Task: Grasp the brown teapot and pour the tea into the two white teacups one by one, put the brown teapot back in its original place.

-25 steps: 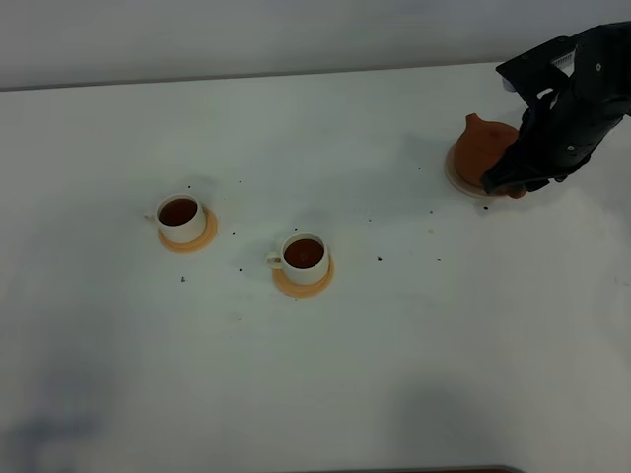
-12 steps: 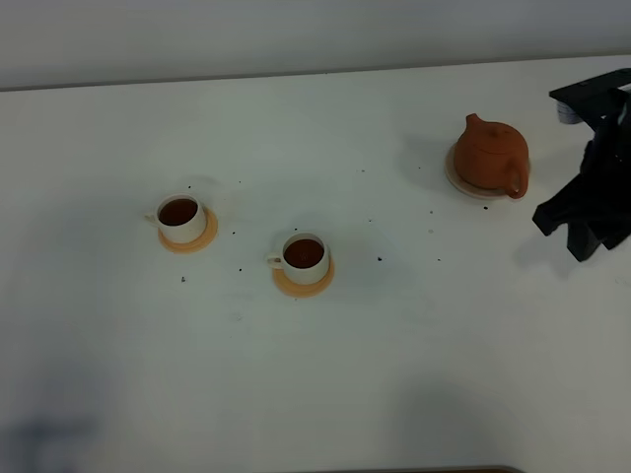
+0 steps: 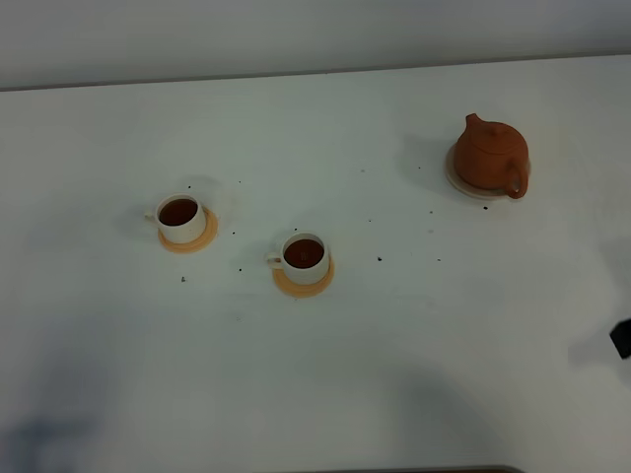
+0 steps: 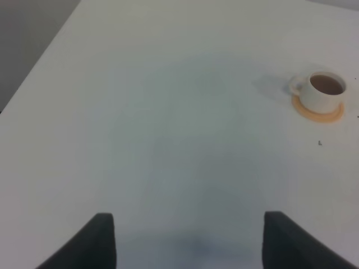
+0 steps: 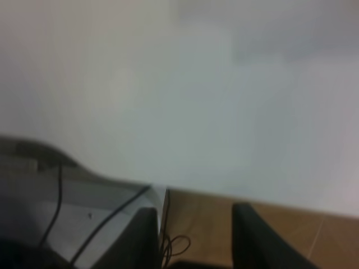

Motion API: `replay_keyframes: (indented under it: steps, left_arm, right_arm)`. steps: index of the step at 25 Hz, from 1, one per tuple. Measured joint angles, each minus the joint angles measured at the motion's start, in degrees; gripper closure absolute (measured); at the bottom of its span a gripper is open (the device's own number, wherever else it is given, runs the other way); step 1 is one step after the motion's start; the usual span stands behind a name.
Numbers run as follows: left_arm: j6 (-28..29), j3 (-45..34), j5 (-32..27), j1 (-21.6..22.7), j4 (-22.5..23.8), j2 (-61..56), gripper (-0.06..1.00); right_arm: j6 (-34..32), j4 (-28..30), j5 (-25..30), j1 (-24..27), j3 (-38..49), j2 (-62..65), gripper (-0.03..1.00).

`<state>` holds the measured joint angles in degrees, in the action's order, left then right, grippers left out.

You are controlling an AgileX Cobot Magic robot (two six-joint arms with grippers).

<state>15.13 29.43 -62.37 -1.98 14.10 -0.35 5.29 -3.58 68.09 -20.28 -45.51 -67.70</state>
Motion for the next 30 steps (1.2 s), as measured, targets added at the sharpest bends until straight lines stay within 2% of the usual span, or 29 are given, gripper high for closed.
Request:
replay_keyframes:
  steps: [5, 15, 23, 30]
  left_arm:
    - [0.0, 0.0, 0.0, 0.0, 0.0, 0.0, 0.39]
    - [0.0, 0.0, 0.0, 0.0, 0.0, 0.0, 0.39]
    - [0.0, 0.0, 0.0, 0.0, 0.0, 0.0, 0.39]
    - [0.0, 0.0, 0.0, 0.0, 0.0, 0.0, 0.39]
  right_arm:
    - [-1.06, -0.05, 1.37, 0.0, 5.93, 12.96, 0.67]
    - [-1.61, 0.04, 1.73, 0.0, 10.65, 36.38, 0.67]
    - [-1.73, 0.29, 1.84, 0.0, 10.65, 43.86, 0.67]
    - [-5.86, 1.74, 1.84, 0.0, 10.65, 48.69, 0.67]
